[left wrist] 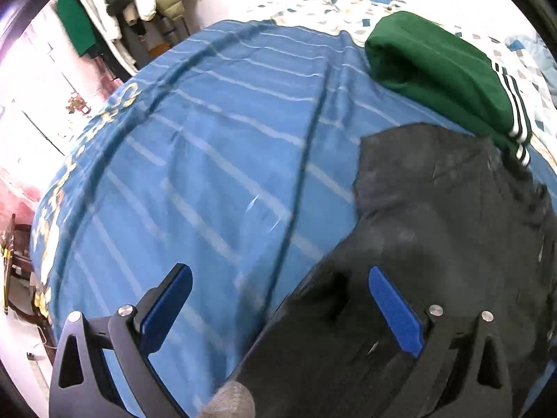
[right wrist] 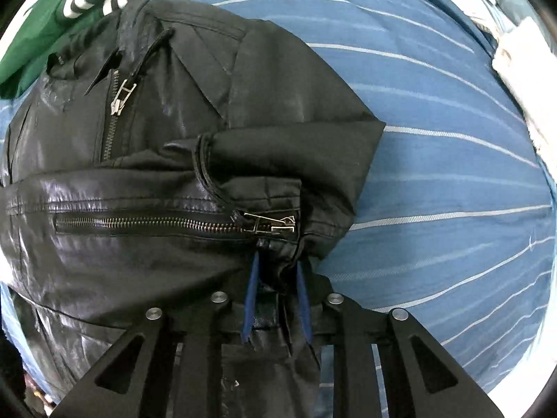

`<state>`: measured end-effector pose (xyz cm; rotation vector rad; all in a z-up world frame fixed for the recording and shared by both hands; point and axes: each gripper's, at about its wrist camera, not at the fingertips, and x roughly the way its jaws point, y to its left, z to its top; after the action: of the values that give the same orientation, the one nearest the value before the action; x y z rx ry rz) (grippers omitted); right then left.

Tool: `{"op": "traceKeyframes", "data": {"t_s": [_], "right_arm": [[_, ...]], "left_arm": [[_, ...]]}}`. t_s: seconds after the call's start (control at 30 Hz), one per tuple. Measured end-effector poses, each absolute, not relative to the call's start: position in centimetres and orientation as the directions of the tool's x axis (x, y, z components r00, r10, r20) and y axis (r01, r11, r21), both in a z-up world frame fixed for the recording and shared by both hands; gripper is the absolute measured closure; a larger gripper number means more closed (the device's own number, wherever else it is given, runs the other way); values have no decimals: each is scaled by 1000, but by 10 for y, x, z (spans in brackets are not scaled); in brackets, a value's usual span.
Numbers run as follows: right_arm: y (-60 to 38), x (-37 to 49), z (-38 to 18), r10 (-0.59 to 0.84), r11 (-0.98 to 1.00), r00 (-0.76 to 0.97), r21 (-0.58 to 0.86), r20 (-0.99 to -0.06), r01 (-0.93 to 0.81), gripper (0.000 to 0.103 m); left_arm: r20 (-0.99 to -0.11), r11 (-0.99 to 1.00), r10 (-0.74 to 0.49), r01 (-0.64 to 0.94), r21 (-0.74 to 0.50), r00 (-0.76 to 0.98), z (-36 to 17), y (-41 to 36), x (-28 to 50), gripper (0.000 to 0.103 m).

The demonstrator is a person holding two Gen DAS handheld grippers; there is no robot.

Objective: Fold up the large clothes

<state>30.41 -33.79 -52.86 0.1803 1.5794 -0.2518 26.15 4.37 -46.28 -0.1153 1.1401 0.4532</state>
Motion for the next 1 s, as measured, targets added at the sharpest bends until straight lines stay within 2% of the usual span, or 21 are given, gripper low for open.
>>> {"op": "traceKeyframes", "data": {"t_s": [0.13,0.23,0.3,0.43,0.53,0.57,0.6,0.63,0.73,0.93,1.0], "right_arm": [[-352,298,-527,-7,950,-11,-10,-1000,311,80],[-364,290,-523,14,944,11,17,-1000,329,80],[-368,288,-523,27,941,18,31,-999,337,79],[-377,291,-528,57,951,-9,52,-998,304,72],[-394,298,-521,154,946,-35,137,-987,292,68],[-403,295,-514,195,940,-27,179,-980,291,59],[-410,295,-510,212,937,-22,196,-977,289,42],[-418,295,-504,225,936,-14,212,-974,280,37],[-442,276,-488,266,938,10,262,-964,226,35],[-486,225,-477,250,956,-46,239,-967,169,35],[-503,211,-478,244,961,-69,231,-967,154,35]], "left_arm": [[-962,914,189,-393,98,199,-518,56,315,0],[-970,921,117,-389,25,215,-532,61,319,0],[-964,933,128,-358,37,233,-530,59,317,0],[-935,937,239,-314,151,264,-512,44,306,0],[-907,911,336,-331,244,256,-497,29,288,0],[-896,899,368,-340,275,248,-492,22,281,0],[-881,881,411,-350,317,236,-486,12,273,0],[-863,864,450,-353,358,228,-482,1,264,0],[-818,828,533,-333,451,218,-473,-31,233,0],[-716,731,680,-223,644,161,-472,-129,160,0],[-699,715,698,-196,671,154,-473,-159,146,0]]}}
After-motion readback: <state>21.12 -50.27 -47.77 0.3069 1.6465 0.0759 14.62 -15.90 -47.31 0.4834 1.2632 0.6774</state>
